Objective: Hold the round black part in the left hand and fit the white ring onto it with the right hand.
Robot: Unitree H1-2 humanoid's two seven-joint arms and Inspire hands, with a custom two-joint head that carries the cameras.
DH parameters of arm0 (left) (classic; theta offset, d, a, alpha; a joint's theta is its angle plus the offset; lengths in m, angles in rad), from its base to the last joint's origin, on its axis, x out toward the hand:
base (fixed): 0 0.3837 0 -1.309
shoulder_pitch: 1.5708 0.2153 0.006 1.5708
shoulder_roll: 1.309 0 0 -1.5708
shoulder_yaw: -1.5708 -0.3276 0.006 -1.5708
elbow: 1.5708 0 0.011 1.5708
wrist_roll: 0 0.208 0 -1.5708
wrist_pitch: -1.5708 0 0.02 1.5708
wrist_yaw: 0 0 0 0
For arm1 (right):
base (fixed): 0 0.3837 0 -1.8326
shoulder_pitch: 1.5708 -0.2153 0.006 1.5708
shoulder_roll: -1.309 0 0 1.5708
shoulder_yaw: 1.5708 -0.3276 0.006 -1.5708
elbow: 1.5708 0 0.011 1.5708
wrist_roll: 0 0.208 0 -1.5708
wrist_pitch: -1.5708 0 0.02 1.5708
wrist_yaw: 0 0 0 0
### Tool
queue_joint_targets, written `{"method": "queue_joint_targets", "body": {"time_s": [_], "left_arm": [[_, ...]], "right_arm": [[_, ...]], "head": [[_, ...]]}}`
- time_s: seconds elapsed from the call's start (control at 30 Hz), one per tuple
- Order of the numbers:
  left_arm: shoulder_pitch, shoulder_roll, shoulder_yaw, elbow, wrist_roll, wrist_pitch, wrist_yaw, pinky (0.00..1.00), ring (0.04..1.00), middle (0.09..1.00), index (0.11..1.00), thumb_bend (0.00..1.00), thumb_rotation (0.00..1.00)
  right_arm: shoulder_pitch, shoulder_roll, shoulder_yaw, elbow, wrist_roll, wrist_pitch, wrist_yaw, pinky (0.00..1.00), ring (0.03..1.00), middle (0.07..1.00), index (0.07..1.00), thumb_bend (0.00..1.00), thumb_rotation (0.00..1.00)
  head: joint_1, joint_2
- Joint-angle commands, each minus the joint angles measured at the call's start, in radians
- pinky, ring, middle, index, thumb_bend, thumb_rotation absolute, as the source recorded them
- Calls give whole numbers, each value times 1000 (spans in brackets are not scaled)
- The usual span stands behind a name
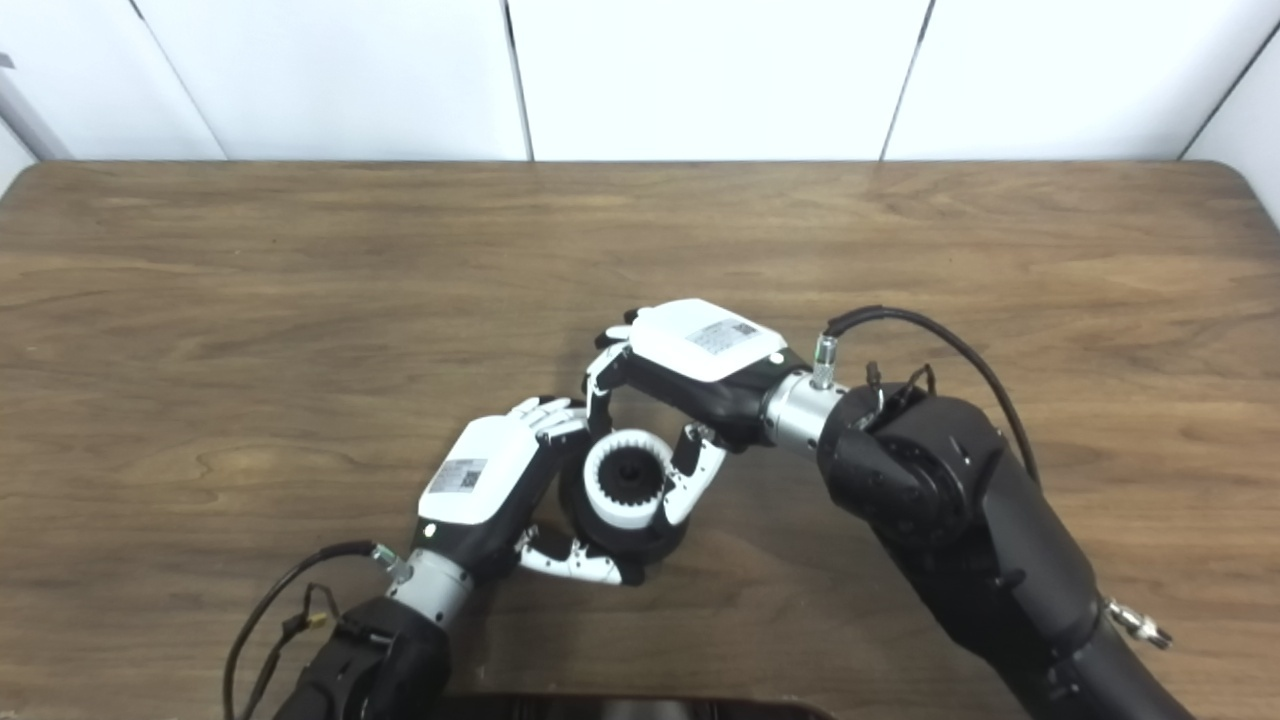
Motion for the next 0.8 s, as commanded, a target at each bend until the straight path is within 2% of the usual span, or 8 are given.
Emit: {"method": "queue_joint_targets", "body": {"time_s": [0.0, 0.13, 0.23, 0.57, 0.77], "left_arm": [[0, 5, -2, 6, 1, -4, -14, 909, 872, 816, 484, 523, 57], [-4, 4, -1, 14, 4, -6, -12, 909, 870, 816, 484, 523, 57], [-3, 1, 1, 13, 1, 1, -18, 914, 875, 821, 484, 522, 57], [-9, -5, 3, 18, -7, 9, -23, 911, 884, 824, 485, 522, 57], [-12, -5, 6, 21, -15, 12, -28, 915, 891, 829, 485, 522, 57]], "right_arm": [[-24, -7, -4, -15, -14, 3, 11, 1000, 963, 876, 760, 985, 378], [-44, -4, -13, -27, -19, 21, 54, 1000, 997, 937, 840, 1000, 437], [-69, 0, -25, -48, -16, 52, 91, 1000, 1000, 954, 870, 1000, 421], [-129, -8, -81, -120, -10, 84, 135, 1000, 1000, 999, 874, 1000, 358], [-169, -14, -114, -166, -9, 133, 183, 1000, 1000, 1000, 876, 1000, 348]], "head": [[0, 0], [2, 1], [3, 1], [4, -4], [0, -7]]}}
